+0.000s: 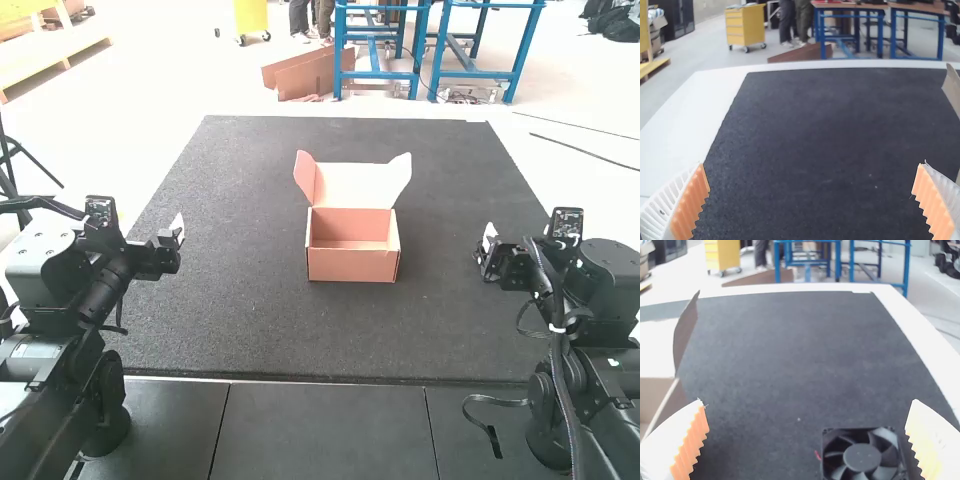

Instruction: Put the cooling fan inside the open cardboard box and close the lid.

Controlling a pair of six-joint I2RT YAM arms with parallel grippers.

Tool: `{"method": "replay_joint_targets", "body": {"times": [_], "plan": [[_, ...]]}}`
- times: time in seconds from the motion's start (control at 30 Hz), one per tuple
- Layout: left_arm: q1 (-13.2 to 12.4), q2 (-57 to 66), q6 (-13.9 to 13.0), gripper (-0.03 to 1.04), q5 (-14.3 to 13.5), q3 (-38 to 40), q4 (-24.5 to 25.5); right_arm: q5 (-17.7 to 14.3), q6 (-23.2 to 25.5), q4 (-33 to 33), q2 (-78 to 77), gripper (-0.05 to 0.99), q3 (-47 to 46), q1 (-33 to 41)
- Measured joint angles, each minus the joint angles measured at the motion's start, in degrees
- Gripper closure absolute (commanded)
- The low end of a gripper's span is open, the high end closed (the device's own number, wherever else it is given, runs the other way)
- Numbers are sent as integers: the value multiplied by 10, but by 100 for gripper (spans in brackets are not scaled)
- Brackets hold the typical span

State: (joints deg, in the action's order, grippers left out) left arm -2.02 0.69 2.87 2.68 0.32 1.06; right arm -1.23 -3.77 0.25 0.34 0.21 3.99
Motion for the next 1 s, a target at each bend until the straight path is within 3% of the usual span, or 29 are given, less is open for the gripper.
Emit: {"method": "replay_joint_targets", "body": {"times": [0.27,0.37,0.57,0.73,1.0], "plan": [[0,0,0,5,0,0,0,4,1,2,0,2,0,0],[0,0,4,5,1,0,-22,3,2,12,0,2,0,0],[0,0,9,4,0,0,-79,-2,3,102,0,2,0,0],[0,0,10,4,-1,3,-83,-3,3,107,0,2,1,0],[0,19,10,4,-1,78,-88,-3,1,114,11,2,63,0]]}}
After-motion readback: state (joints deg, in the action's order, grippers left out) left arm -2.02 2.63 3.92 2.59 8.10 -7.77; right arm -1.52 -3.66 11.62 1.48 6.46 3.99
